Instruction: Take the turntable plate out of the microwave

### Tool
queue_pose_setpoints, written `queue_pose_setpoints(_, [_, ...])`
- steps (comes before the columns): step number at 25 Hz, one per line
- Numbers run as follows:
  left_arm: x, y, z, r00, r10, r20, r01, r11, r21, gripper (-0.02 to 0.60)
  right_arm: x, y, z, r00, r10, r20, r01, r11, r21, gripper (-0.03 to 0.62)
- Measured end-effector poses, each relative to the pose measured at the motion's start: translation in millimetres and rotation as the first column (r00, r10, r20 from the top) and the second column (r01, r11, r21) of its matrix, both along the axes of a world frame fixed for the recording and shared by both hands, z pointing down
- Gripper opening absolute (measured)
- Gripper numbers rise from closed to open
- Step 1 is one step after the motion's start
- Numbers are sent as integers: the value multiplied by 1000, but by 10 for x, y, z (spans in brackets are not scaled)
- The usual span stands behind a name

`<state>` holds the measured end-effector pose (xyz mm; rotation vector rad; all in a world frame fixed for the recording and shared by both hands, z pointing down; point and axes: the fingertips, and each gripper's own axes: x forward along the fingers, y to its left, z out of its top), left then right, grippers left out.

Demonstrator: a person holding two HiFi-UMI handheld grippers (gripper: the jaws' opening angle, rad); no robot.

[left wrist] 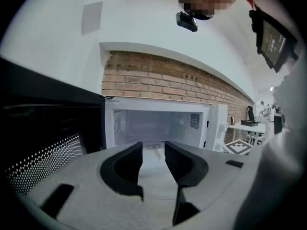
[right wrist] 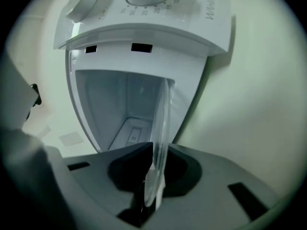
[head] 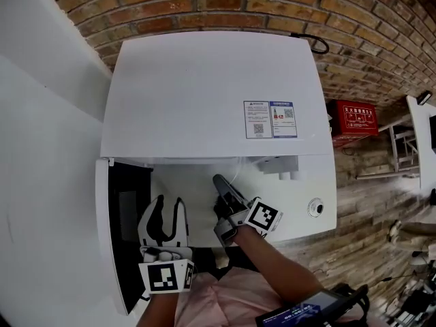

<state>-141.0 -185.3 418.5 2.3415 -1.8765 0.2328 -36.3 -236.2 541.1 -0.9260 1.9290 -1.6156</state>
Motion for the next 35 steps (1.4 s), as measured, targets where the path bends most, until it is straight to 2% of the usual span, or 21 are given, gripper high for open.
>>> queue_pose_setpoints(4, [-35,-3,9,1000,-8,-9,8,1000,-12,146,13,60,11,1000,-10,12,10,999,49,62])
queue_pose_setpoints(9, [-82,0,57,1000,-10,0,10,1000,-17,146,-59,-74,9,988,-60,140,52,997,64,128])
queue_pose_setpoints(12, [-103,-2,80,1000,-12,0,12,1000,-24,146,-156,-107,2,983,-94,157,86,994,61,159])
queue_pose_setpoints(17, [-171,50,79,999,-31,5,32,999,-27,144,-175,-192,124,990,-105,99,103,994,23,39])
queue_pose_setpoints(22, [-197,213,35,998,-70,-6,70,997,-30,146,-163,-202,138,985,-110,133,117,992,-45,30])
queue_pose_setpoints(25, [-212,347,17,995,-98,-11,98,995,-32,146,-140,-50,64,975,-136,176,147,988,-48,29])
queue_pose_setpoints(28, [-226,520,43,990,-134,-44,132,990,-50,149,-84,176,-45,965,-164,203,176,983,-45,29])
queue_pose_setpoints(32, [-232,783,149,971,-198,-135,188,978,-87,176,68,469,-164,957,-201,210,213,976,-35,29])
queue_pose_setpoints(35, [-170,946,240,955,-206,-214,186,976,-109,196,190,644,-283,951,-207,230,217,976,-16,29])
